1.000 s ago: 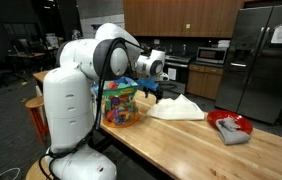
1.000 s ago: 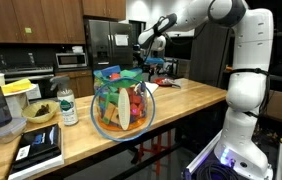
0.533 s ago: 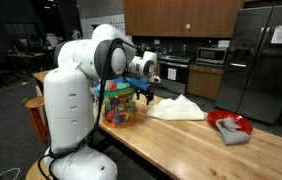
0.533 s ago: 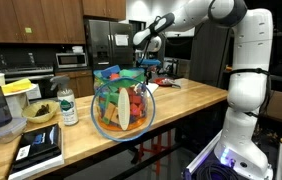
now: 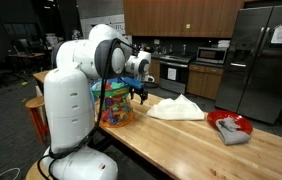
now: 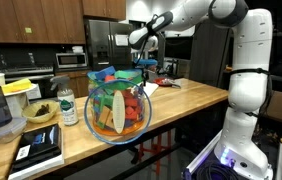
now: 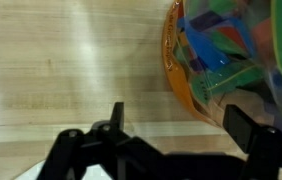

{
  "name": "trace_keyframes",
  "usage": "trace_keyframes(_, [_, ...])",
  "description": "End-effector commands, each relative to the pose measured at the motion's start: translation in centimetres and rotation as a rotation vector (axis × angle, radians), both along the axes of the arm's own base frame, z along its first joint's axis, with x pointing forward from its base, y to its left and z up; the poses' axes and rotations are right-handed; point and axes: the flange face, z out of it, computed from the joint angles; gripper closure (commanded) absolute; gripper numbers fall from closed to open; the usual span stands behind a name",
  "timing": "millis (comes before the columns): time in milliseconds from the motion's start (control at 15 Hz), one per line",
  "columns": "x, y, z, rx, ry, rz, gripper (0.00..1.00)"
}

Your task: Lift the blue plush block from the towel, put it in the bag and then move the bag to the left

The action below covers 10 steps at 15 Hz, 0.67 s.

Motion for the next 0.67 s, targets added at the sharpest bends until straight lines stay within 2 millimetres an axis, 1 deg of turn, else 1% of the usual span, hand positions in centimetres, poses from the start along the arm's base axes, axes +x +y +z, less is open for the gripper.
trace_keyframes(0, [0.5,2.4,0.5,-0.004,0.021,0.012,0.00])
trace_keyframes(133, [0.9,3.7,0.4,-0.010,0.018,0.015,0.00])
trace_keyframes(267, [1.5,4.3,0.1,-0.025,0.019,0.000,0.00])
trace_keyframes(467, [1.8,3.9,-0.2,-0.029,0.019,-0.039,0.00])
trace_keyframes(600, [1.9,3.1,-0.6,-0.026,0.023,-0.076,0.00])
